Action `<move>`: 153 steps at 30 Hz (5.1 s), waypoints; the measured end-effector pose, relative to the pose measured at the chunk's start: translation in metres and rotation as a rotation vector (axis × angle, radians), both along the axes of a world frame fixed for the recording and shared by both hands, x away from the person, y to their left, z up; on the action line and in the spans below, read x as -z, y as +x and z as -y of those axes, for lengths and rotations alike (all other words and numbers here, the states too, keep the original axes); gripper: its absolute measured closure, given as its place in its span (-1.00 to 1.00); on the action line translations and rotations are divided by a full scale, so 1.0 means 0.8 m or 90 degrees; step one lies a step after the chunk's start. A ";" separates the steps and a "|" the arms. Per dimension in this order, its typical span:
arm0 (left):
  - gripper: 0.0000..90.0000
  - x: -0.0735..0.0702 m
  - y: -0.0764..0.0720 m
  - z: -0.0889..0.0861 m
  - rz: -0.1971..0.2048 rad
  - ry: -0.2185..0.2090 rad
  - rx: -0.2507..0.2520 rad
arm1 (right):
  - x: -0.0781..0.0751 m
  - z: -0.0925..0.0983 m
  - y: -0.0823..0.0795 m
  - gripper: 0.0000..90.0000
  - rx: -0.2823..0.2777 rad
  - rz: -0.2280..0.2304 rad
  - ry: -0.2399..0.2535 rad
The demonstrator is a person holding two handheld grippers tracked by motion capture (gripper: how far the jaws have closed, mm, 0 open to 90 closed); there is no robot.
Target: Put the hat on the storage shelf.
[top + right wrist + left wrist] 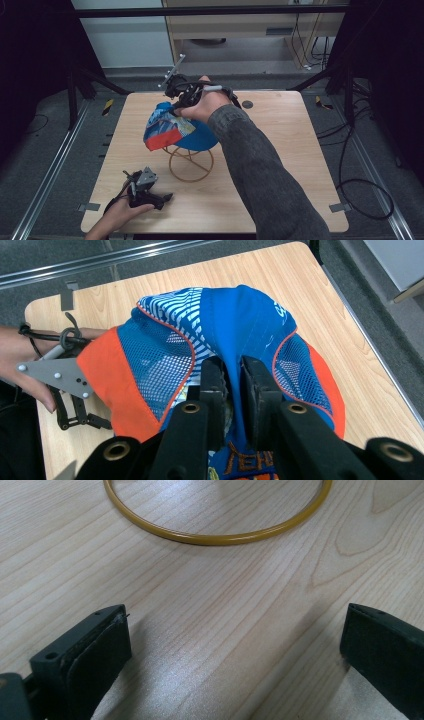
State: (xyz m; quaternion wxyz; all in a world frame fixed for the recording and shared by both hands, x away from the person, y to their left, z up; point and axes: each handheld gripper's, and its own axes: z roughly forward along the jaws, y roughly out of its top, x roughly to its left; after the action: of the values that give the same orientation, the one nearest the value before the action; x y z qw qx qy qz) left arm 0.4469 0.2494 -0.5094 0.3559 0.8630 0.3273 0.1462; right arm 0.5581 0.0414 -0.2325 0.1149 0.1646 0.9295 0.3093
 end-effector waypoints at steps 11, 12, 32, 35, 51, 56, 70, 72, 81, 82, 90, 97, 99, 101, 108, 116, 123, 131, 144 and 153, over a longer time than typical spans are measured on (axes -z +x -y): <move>-1.00 0.000 0.000 0.000 0.000 0.000 0.001 | -0.004 0.010 -0.003 0.38 0.017 0.002 0.021; -1.00 0.000 0.000 0.000 -0.001 0.000 0.000 | -0.005 0.013 -0.004 0.32 0.018 0.002 0.026; -1.00 0.000 0.000 0.000 -0.001 0.000 -0.001 | -0.009 0.030 -0.018 -0.24 0.037 0.014 0.054; -1.00 0.000 0.000 0.000 0.000 -0.001 -0.001 | -0.007 0.032 -0.023 -0.43 0.044 0.013 0.058; -1.00 0.000 0.000 0.000 0.000 0.000 -0.002 | -0.010 0.054 -0.032 -0.82 0.062 0.022 0.091; -1.00 0.000 -0.001 0.001 0.000 0.000 -0.003 | -0.008 0.061 -0.035 -0.85 0.061 0.032 0.100; -1.00 0.000 -0.001 0.001 0.000 -0.001 0.003 | -0.009 0.090 -0.040 -0.80 0.088 0.050 0.111; -1.00 0.000 0.000 0.001 0.000 -0.001 0.004 | -0.008 0.098 -0.041 -0.78 0.091 0.052 0.114; -1.00 0.000 0.000 0.001 0.000 0.001 0.005 | -0.003 0.126 -0.044 -0.76 0.110 0.060 0.128; -1.00 0.000 0.000 0.001 0.000 0.001 0.005 | -0.001 0.131 -0.044 -0.76 0.113 0.060 0.125; -1.00 0.000 0.000 0.001 0.000 0.001 0.005 | 0.003 0.149 -0.049 -0.75 0.122 0.064 0.130; -1.00 0.000 -0.001 0.001 0.000 0.001 0.005 | 0.007 0.171 -0.057 -0.76 0.140 0.068 0.133; -1.00 0.000 -0.001 0.001 0.000 0.001 0.005 | 0.010 0.179 -0.058 -0.76 0.148 0.070 0.136; -1.00 0.000 -0.001 0.001 0.000 0.001 0.004 | 0.012 0.187 -0.060 -0.76 0.154 0.073 0.137; -1.00 0.000 -0.001 0.001 0.001 -0.001 0.003 | 0.025 0.216 -0.066 -0.75 0.179 0.078 0.138; -1.00 0.000 -0.001 0.001 0.001 -0.001 0.003 | 0.051 0.247 -0.070 -0.74 0.201 0.087 0.126; -1.00 0.000 -0.001 0.001 0.000 -0.002 0.003 | 0.075 0.267 -0.074 -0.74 0.220 0.079 0.122; -1.00 0.000 -0.001 0.001 -0.001 0.000 0.003 | 0.102 0.284 -0.079 -0.74 0.236 0.070 0.111; -1.00 0.000 -0.001 0.001 0.000 0.000 0.002 | 0.177 0.317 -0.086 -0.73 0.287 0.045 0.119; -1.00 0.000 -0.001 0.002 0.000 0.001 0.002 | 0.235 0.326 -0.090 -0.71 0.330 0.031 0.134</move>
State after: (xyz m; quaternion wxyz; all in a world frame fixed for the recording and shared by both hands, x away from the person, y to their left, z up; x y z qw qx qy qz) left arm 0.4460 0.2481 -0.5095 0.3555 0.8639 0.3256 0.1456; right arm 0.4863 -0.2195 -0.4205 0.1945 0.4008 0.8161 0.3680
